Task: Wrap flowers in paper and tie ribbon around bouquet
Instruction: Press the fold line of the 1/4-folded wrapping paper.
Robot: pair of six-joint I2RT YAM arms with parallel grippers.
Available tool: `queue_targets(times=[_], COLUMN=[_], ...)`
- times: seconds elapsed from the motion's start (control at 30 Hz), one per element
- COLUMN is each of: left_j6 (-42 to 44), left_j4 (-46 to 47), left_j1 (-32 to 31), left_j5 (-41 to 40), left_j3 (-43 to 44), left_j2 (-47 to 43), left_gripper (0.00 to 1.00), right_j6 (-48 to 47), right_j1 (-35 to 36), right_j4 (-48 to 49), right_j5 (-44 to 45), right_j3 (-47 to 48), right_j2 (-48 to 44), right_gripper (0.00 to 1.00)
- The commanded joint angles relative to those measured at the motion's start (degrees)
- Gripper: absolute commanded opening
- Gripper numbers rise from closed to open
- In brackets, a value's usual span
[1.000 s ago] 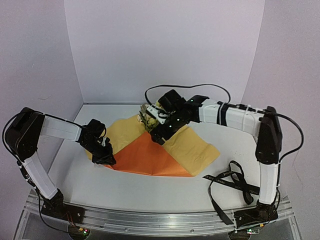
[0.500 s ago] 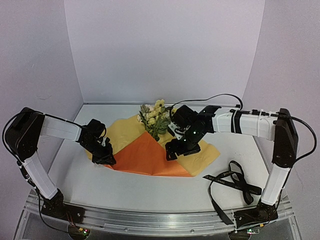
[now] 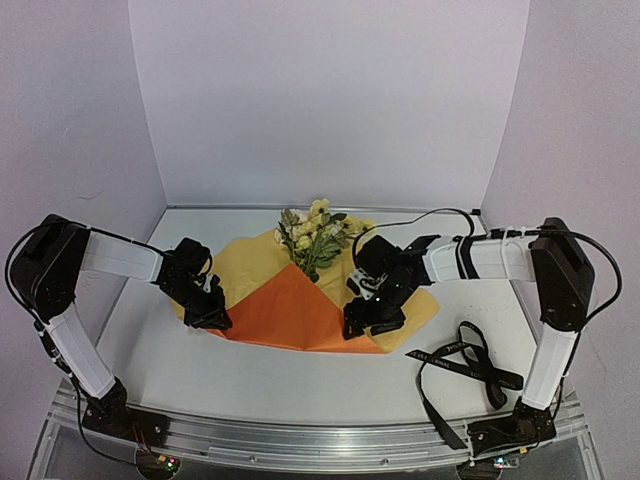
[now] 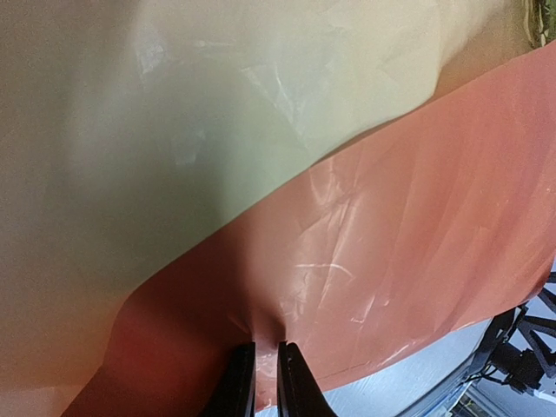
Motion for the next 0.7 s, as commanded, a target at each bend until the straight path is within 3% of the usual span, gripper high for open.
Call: queue_targets(times=[0.0,0.43,0.67], left_j6=[1.1,-0.2,-2.0], left_j4=[1.5,2.3,2.6], left_j1=[0.0,0.0,-0.3], left_j5=[-2.0,-3.1,-3.7], left_j3=[0.1,-4.2,-7.5], left_j2=[2.8,2.0,-0.1], left_gripper=[0.12,0.11,0.11], right_j6=[2.3,4.2,4.4], right_j1=[-0.4,-0.5,-1.2], right_j4=[5.4,8.4,8.1], right_j5=[-2.8,-3.1,-4.5], right_j3=[-1.9,-8.2,-8.9], right_j2=[1.8,0.4,-0.2], right_gripper=[0.69,0.44,0.14])
